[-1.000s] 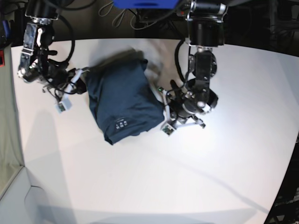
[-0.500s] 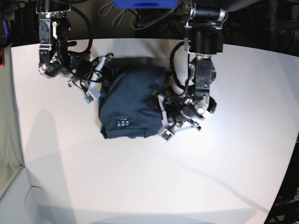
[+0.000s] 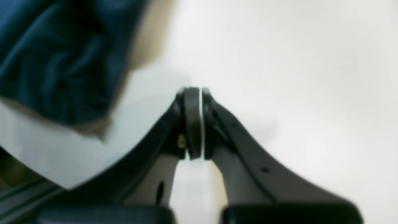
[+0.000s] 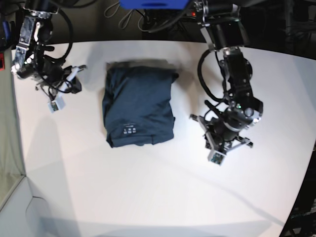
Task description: Layout the t-shirt on the table in an organized manner, then fold the t-shirt properly
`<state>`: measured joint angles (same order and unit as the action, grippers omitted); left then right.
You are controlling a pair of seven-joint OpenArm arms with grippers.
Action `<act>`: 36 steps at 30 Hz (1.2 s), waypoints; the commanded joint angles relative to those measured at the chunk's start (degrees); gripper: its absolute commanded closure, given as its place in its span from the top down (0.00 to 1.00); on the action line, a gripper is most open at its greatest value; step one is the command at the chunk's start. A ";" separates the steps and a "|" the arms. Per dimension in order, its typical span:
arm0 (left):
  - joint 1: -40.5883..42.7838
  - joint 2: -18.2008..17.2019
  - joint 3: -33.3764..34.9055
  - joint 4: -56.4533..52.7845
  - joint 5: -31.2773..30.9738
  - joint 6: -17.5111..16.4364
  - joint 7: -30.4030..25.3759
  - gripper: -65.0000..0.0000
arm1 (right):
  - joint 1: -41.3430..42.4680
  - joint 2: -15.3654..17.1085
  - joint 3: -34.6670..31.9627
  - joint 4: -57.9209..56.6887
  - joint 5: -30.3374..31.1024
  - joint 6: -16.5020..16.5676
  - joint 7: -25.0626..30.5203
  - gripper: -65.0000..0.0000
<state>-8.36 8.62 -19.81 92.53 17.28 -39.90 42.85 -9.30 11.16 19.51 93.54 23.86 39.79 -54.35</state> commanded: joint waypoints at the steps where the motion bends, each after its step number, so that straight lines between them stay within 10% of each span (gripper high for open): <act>1: 0.76 0.38 -1.07 3.42 -0.71 -0.10 -0.96 0.00 | -0.94 0.58 0.76 2.95 1.42 0.21 0.94 0.00; 20: 41.64 0.38 -16.80 23.64 -6.24 -0.10 5.63 0.00 | -31.27 0.14 16.40 19.47 0.80 0.21 5.42 0.00; 29: 53.06 0.38 -18.38 16.17 -16.09 -0.10 5.19 0.00 | -36.11 -8.74 15.88 12.44 -20.38 0.21 20.81 0.00; 36: 53.33 0.38 -18.21 -9.06 -15.56 -0.10 -13.36 0.00 | -35.67 -6.54 12.27 -3.91 -22.93 0.21 29.51 0.00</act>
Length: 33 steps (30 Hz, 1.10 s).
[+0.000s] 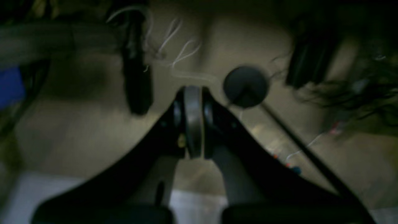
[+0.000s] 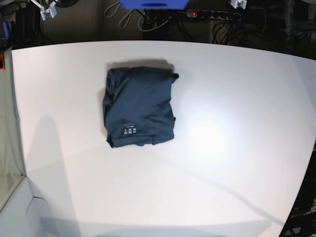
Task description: Layout the t-shirt on the table in an organized manner, then fold the t-shirt properly
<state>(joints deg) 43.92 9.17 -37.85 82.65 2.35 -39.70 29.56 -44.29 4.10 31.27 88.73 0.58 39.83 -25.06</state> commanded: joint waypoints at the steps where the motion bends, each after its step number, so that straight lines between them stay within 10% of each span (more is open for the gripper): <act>1: 0.69 -0.17 0.00 -3.14 -0.64 -0.30 -3.14 0.00 | -0.67 1.13 -0.45 -1.92 0.34 0.17 1.63 0.00; 18: -24.62 -15.19 0.00 -70.12 11.14 1.86 -39.89 0.00 | 16.56 3.07 -21.99 -55.19 -0.62 -0.67 28.62 0.00; 26: -31.66 -18.09 0.17 -71.36 11.76 17.07 -40.24 0.00 | 26.23 2.80 -25.07 -74.27 -0.62 -18.69 45.85 0.00; 33: -36.14 -17.83 0.70 -71.97 11.76 30.43 -40.24 0.00 | 30.01 -1.24 -24.98 -79.28 -0.36 -51.83 49.98 0.00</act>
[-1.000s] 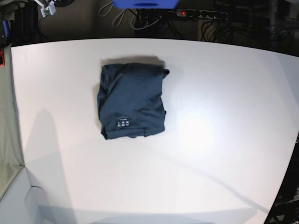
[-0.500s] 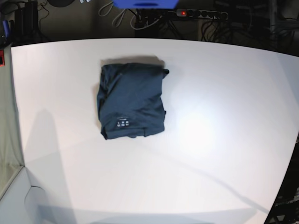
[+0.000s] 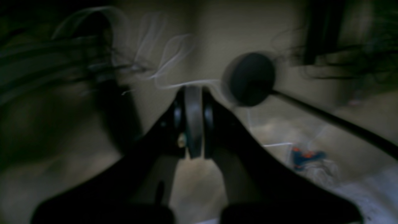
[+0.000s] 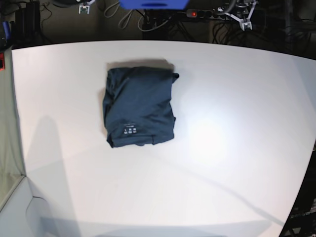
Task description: Layout the t-shirt on the table in an organized manner, then fold the t-shirt properly
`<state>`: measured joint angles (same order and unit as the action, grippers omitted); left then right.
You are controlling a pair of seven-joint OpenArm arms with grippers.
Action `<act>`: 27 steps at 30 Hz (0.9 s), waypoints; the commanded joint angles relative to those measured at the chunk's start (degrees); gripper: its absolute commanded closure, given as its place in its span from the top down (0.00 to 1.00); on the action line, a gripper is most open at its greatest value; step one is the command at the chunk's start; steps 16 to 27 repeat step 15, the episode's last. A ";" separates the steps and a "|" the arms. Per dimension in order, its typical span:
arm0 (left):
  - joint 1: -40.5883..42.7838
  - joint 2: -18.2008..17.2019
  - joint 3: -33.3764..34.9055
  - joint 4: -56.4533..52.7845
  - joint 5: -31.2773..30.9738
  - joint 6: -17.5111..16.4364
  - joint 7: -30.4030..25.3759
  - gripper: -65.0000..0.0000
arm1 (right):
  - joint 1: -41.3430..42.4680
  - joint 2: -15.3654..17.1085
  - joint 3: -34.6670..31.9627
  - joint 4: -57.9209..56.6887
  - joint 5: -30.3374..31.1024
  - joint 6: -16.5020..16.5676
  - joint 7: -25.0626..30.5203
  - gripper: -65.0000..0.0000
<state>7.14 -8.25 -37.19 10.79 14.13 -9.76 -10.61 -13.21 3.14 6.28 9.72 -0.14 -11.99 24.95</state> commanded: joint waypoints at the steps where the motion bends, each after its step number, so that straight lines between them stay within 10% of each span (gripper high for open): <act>1: -0.06 -0.41 1.54 -1.25 -0.02 0.66 -0.07 0.00 | -1.07 -0.98 -0.09 -0.26 0.36 -1.95 0.24 0.00; 7: -1.55 -0.32 12.18 -5.64 -0.55 1.19 -0.42 0.00 | -0.28 -2.48 0.18 -0.26 0.36 -2.39 0.24 0.00; 27: -1.91 0.03 12.71 -5.64 -0.20 1.28 -0.42 0.00 | -0.02 -2.65 0.18 -0.53 0.36 -2.21 0.06 0.00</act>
